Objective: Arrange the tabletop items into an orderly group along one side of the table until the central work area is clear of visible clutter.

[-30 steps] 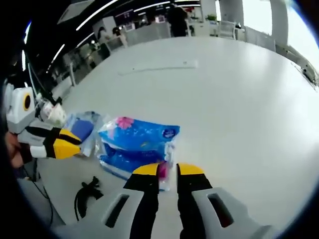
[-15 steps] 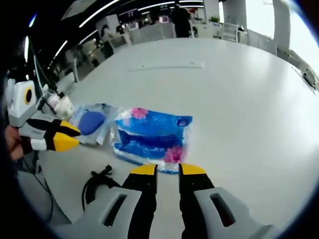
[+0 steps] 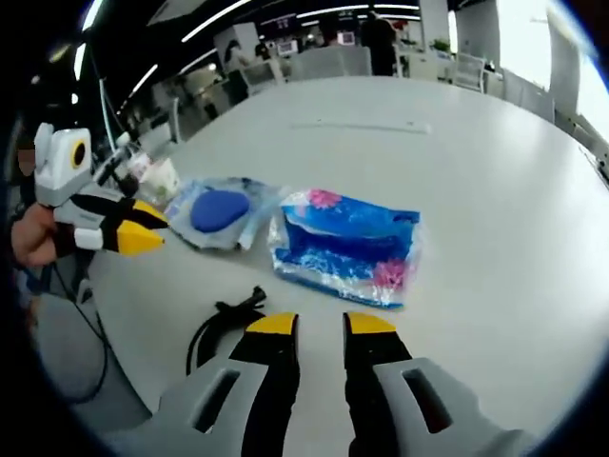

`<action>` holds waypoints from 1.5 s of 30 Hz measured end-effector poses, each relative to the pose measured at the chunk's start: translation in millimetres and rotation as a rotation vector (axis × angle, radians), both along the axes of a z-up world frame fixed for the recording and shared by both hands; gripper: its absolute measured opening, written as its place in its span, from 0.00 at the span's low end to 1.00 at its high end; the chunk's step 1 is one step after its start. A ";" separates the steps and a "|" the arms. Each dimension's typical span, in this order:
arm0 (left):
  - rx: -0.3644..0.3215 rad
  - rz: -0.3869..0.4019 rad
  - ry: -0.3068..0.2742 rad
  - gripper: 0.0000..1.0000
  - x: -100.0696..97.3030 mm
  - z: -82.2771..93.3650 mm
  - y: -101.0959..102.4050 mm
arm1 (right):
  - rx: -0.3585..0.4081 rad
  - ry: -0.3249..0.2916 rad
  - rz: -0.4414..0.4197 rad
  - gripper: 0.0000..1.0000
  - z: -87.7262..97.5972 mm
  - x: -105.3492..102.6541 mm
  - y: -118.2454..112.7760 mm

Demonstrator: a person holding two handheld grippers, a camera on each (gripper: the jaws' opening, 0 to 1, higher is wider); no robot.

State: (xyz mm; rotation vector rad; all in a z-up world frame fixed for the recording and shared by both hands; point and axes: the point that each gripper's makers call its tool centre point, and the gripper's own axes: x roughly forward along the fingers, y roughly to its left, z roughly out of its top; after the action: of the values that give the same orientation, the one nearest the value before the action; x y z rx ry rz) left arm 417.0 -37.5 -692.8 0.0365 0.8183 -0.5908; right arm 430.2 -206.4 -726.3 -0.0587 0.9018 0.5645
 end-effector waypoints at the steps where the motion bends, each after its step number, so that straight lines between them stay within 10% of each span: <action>1: 0.001 0.003 -0.001 0.18 -1.7 0.4 2.7 | 0.003 0.003 0.006 0.18 -0.3 -1.9 1.9; 22: 0.025 0.102 -0.030 0.24 -50.1 21.1 85.3 | -0.065 0.039 0.132 0.27 -23.0 -25.9 25.6; 45: 0.024 0.191 -0.066 0.29 -81.7 43.9 130.6 | -0.206 0.049 0.189 0.17 -39.2 -32.2 20.9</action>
State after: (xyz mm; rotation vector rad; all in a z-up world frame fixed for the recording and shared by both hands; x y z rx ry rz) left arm 335.3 93.1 -648.9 -0.0007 0.7553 -0.3973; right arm 398.1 -185.5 -765.5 -0.3203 1.0066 0.6492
